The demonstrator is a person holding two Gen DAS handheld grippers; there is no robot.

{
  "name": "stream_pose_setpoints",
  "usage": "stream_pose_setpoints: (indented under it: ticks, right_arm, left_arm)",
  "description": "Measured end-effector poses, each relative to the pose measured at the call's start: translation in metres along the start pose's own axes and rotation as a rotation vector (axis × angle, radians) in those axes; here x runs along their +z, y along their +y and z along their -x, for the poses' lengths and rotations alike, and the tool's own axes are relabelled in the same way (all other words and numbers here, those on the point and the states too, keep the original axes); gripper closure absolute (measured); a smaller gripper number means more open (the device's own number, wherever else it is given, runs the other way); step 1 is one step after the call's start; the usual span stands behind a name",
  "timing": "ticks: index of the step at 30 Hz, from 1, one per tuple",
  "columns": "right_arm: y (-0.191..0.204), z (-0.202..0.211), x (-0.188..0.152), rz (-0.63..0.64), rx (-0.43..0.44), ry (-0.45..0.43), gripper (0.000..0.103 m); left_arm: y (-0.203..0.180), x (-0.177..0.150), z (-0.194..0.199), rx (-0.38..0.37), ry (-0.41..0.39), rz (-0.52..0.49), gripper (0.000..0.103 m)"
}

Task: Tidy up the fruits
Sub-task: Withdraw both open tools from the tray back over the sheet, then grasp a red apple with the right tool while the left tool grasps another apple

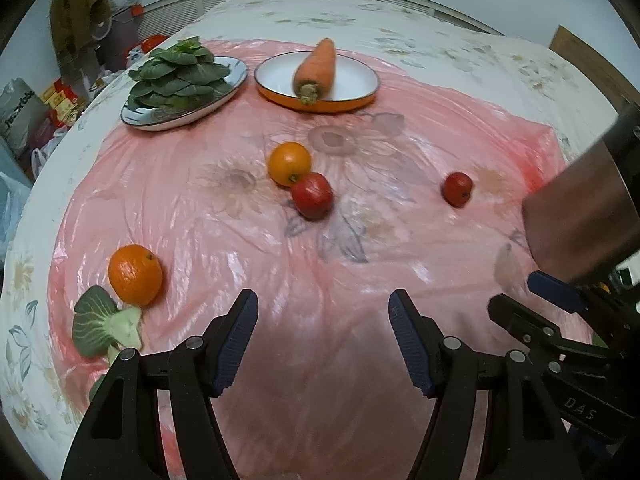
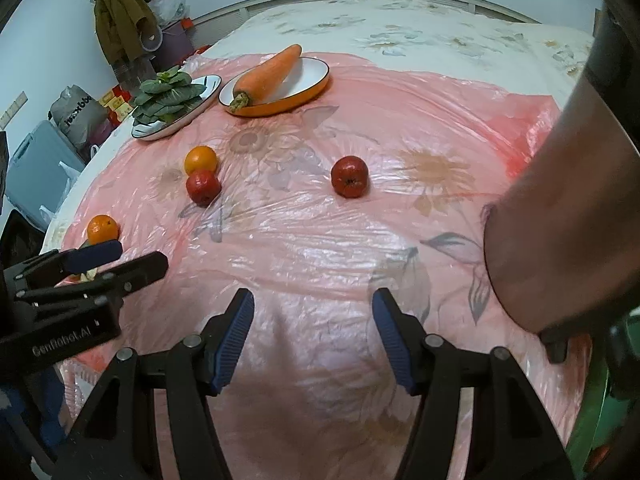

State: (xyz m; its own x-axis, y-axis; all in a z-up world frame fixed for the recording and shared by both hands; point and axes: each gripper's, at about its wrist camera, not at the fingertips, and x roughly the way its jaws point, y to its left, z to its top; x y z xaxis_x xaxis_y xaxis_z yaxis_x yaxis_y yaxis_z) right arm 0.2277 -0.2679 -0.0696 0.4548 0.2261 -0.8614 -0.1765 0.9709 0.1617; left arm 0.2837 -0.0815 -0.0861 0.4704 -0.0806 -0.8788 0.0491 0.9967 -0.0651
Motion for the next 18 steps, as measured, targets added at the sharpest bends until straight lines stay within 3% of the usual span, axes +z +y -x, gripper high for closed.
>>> stream_pose_setpoints:
  ticks: [10, 18]
  right_arm:
    - [-0.005, -0.013, 0.032, 0.019, 0.014, -0.05, 0.0]
    - [-0.012, -0.021, 0.051, 0.015, 0.005, -0.085, 0.0]
  left_arm:
    - [0.024, 0.033, -0.014, -0.009, -0.024, 0.123, 0.041]
    - [0.024, 0.045, -0.027, -0.012, -0.034, 0.159, 0.041]
